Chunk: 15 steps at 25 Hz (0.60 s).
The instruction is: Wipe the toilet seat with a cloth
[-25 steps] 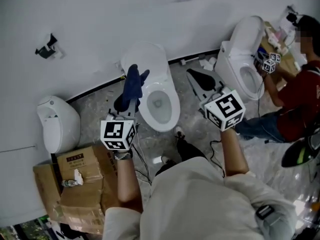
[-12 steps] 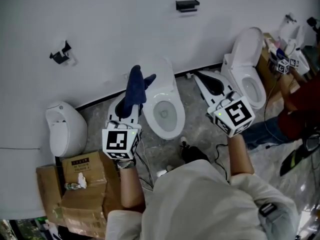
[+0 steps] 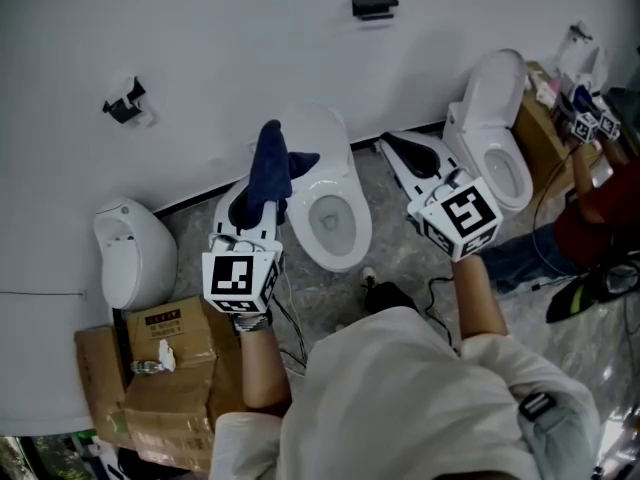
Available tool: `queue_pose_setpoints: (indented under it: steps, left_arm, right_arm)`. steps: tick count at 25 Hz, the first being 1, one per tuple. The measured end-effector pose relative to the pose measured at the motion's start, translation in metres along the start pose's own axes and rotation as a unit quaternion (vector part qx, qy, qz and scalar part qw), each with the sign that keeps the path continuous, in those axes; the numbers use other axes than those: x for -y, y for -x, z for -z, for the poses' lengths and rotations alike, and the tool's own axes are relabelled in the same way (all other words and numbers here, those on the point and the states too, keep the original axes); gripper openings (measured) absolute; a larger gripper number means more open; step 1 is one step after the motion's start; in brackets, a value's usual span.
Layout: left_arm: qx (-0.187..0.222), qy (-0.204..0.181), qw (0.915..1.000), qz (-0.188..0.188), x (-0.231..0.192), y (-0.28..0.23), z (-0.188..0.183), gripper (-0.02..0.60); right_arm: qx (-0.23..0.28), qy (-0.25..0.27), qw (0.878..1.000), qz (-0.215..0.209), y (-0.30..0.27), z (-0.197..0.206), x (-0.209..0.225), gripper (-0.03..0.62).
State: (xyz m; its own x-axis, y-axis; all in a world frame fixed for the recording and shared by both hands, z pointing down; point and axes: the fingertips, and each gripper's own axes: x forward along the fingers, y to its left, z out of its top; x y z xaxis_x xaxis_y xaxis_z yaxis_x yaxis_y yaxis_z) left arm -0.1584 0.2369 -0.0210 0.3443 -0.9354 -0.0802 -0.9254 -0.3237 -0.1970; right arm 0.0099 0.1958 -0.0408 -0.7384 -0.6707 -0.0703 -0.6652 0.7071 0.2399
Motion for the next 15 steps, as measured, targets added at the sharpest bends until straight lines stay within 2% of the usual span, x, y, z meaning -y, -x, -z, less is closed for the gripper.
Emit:
queue_pose_setpoints:
  steps: [15]
  left_arm:
    - [-0.011, 0.003, 0.9999, 0.005, 0.0020, 0.0021, 0.0073, 0.038]
  right_arm:
    - [-0.016, 0.001, 1.000, 0.005, -0.0010, 0.0109, -0.0044, 0.028]
